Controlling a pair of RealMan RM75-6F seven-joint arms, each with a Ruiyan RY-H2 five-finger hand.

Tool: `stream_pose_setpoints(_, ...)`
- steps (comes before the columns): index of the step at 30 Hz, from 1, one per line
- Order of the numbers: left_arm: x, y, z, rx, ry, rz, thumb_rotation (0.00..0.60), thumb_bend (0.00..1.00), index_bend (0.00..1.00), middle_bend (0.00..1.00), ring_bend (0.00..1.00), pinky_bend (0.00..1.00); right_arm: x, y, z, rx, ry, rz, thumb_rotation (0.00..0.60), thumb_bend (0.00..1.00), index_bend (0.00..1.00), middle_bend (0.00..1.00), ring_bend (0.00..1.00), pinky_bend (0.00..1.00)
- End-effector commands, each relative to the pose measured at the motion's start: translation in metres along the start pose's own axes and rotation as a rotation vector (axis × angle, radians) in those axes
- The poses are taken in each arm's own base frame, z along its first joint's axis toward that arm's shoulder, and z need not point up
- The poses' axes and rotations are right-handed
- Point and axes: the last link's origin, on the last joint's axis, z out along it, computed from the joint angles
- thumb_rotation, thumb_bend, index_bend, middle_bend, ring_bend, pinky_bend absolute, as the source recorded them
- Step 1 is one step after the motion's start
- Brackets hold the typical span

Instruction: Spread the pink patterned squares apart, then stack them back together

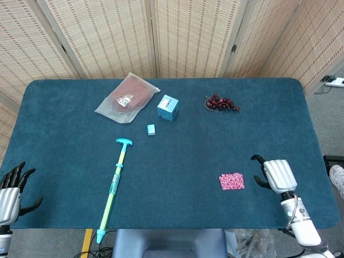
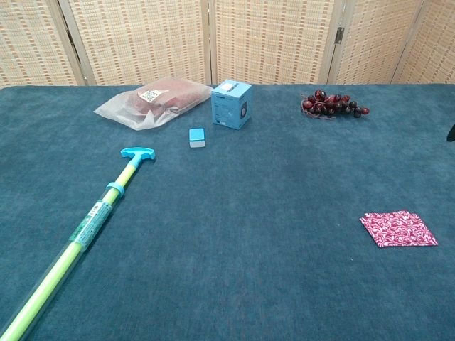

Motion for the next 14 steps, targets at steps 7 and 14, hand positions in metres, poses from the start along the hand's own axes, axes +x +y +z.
stream_pose_setpoints(7, 0.0, 0.009, 0.001, -0.025, 0.026, -0.007, 0.6, 0.26, 0.19, 0.05, 0.05, 0.13, 0.027, 0.022, -0.047, -0.008, 0.202, -0.007, 0.6, 0.35, 0.14, 0.22, 0.19, 0.27)
stream_pose_setpoints(14, 0.002, 0.014, 0.001, -0.038, 0.047, -0.021, 0.6, 0.26, 0.18, 0.05, 0.05, 0.13, 0.029, 0.031, -0.069, -0.034, 0.235, 0.009, 0.6, 0.35, 0.09, 0.13, 0.1, 0.17)
